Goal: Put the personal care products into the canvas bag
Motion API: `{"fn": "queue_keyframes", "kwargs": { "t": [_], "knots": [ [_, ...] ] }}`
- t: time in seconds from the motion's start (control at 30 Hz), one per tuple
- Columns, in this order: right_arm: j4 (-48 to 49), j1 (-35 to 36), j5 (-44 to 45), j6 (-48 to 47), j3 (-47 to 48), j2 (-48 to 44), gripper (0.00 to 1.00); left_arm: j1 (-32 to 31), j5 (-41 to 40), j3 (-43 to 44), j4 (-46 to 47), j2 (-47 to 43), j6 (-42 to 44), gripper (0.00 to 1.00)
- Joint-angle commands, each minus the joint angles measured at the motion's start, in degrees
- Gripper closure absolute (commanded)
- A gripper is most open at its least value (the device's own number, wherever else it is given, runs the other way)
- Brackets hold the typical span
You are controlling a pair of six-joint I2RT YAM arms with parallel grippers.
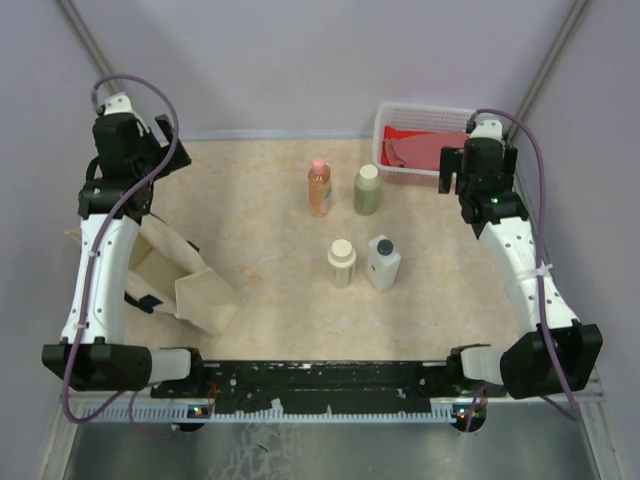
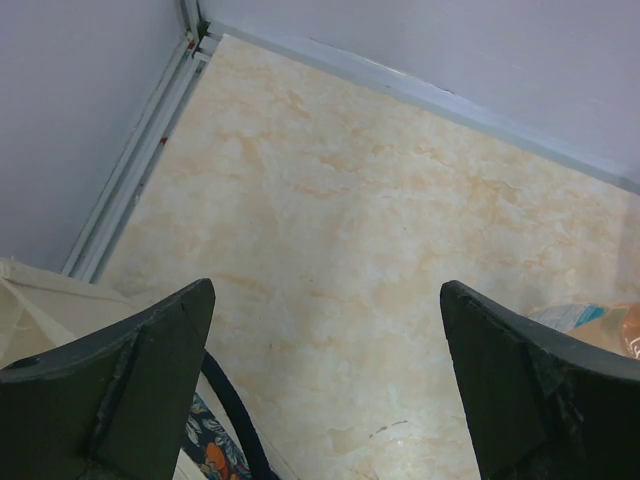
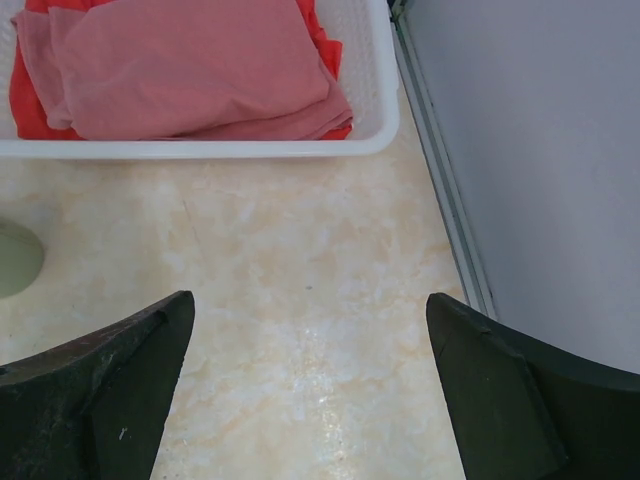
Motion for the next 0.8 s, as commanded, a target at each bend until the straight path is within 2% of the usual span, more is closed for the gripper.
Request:
{"fn": "queue_keyframes", "kwargs": {
  "t": [0.0, 0.1, 0.23, 0.43, 0.57, 0.77],
  "knots": [
    [1.36, 0.36, -0.51, -0.70, 1.83, -1.27, 0.01, -0.15, -4.17, 0.52, 2.09, -2.03, 3.09, 0.00],
    [1.27, 0.37, -0.72, -0.96, 1.92, -1.17, 0.01, -0.10, -5.03, 1.10, 4.67, -1.85, 11.83, 0.00],
    [1.08, 0.41, -0.48, -1.22, 2.03, -1.17, 0.01, -0.14, 5.62, 5.12, 1.17, 0.18, 22.90, 0.01],
    [0.05, 0.40, 0.14, -2.13, 2.36, -1.17, 0.01, -0.14, 2.98, 14.42, -17.01, 3.61, 16.73, 0.00],
    [0.02, 0.40, 0.64, -2.54, 2.27, -1.10, 0.01, -0.02, -4.56, 9.79, -26.69, -1.17, 6.84, 0.00],
    [-0.58, 0.42, -1.16, -1.93, 3.16, 0.42, 0.01, -0.07, -6.39, 2.73, -33.47, -5.63, -1.59, 0.00]
  ]
}}
